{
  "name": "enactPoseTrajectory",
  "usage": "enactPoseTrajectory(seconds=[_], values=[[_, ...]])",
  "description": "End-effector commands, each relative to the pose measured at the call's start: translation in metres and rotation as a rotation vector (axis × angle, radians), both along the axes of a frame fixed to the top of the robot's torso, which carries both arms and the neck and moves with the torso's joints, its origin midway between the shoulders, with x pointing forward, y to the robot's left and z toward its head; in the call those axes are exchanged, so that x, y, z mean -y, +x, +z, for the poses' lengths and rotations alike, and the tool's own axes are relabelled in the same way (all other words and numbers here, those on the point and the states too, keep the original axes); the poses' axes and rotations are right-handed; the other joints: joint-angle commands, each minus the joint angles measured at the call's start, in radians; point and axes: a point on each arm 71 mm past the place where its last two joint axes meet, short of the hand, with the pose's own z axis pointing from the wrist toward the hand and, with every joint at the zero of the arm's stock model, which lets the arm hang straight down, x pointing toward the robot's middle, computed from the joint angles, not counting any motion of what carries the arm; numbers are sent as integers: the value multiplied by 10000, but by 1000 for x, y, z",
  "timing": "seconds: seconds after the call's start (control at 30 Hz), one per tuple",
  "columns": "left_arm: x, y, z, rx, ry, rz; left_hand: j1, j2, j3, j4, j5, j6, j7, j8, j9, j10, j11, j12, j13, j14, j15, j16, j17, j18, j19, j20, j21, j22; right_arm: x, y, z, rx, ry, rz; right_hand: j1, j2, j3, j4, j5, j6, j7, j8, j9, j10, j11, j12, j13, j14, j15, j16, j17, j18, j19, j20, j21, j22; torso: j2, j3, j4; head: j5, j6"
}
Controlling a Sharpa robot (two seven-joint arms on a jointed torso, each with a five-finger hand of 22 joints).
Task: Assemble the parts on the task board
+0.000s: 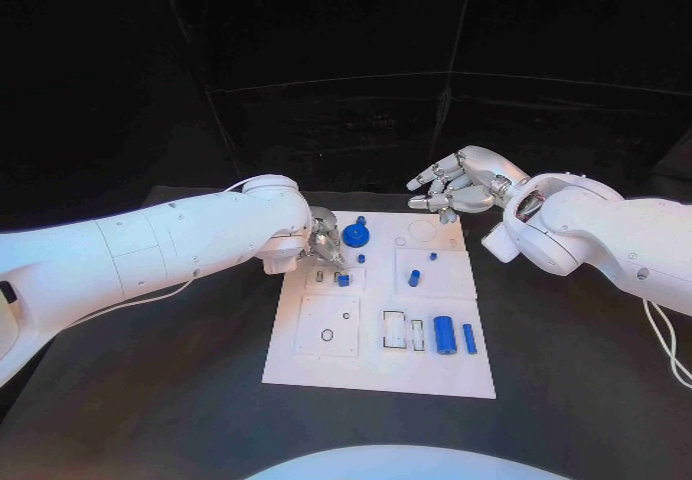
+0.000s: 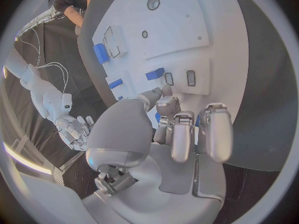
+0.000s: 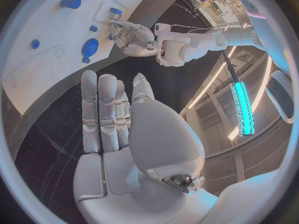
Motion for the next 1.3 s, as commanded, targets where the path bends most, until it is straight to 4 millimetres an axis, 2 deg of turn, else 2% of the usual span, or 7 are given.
enactPoseTrajectory(seconds=[0.03, 0.27, 0.47, 0.63, 0.83, 1.07, 1.3], values=[[-1, 1, 4, 465, -531, -33, -225, -76, -72, 130, -57, -43, 64, -3, -17, -80, 27, -109, -116, 1056, 97, 31, 2633, 20, 86, 57, -83, -57, -1, 0, 1, -4, 16, 78, -25, 115, -77, 8, 42, -58, 20, 67, -10, -83, -20, 14, -8, 76, 15, -50, -9, 173, -56, -3, -58, -3, -6, 3, -5, -27, 9], [-13, 0, 7, 868, -898, 234, -1598, -424, -1323, 1071, -139, 50, 169, -76, -86, -81, 134, -142, -216, 1056, 200, 31, 2633, 39, 58, 155, -161, -149, 1, 1, 1, -8, 2, 41, -33, 127, -81, 17, 49, -58, 21, 68, -9, -83, -19, 16, -9, 80, 16, -61, -19, 173, -58, -2, -61, -3, -9, 3, 14, -59, 38], [-22, -5, 9, 854, -1307, 549, -2013, -244, -2562, 1908, -460, 199, 64, -81, -114, 36, 59, 52, -71, 1056, 128, 31, 2633, 39, 86, 99, -167, -116, 2, 2, 0, -36, -26, 4, -33, 127, -81, 17, 49, -58, 21, 68, -9, -83, -19, 16, -9, 80, 16, -61, -19, 173, -58, -2, -61, -3, -2, 0, 8, -43, 62], [-32, -11, 9, 831, -1707, 853, -1966, -27, -2804, 1930, -518, 197, 61, -98, -126, 87, 51, 141, 7, 1056, 116, 31, 2633, 46, 81, 88, -197, -150, 0, 2, -1, 81, -404, 89, 218, 279, 34, -97, 177, 19, -15, 126, 5, 20, -72, 74, -4, 343, -34, 626, 390, 80, 304, -30, 406, 593, -3, -3, 5, -39, 75], [-47, -19, 10, 745, -2637, 1261, -1063, 495, -2870, 1668, -479, -67, 205, -446, -412, 20, 160, 67, -92, 1056, 204, 31, 2633, 90, 9, 147, -381, -391, -1, 2, -1, 243, -821, 152, 476, 394, 177, -221, 328, 64, -28, 152, 1, 72, -104, 101, -5, 509, -70, 1028, 622, 14, 558, -73, 741, 987, -13, 3, 16, -45, 84], [-57, -30, 19, 2028, -4581, 756, 768, -167, -2756, 262, -456, -237, 343, -463, -586, -1345, 261, -1824, -2048, 983, 286, -129, 2423, 389, -610, 226, -1481, -1897, 2, 3, -1, 340, -1014, 35, 529, 409, 211, -246, 383, 72, -29, 154, -3, 88, -107, 112, -2, 544, -77, 1114, 669, -5, 621, -84, 833, 1095, -4, -8, 7, -27, 107], [-59, -47, 17, 3765, -4657, -832, 1364, -462, -2782, -225, -441, -126, 286, -159, -573, -1318, 228, -1731, -2114, 931, 287, -239, 2284, 412, -682, 254, -1630, -2015, 4, 3, -1, 395, -1087, -40, 554, 407, 226, -256, 439, 71, -26, 152, -7, 82, -107, 109, -4, 547, -78, 1086, 644, -6, 623, -89, 843, 1101, 2, -17, 8, -2, 107]])
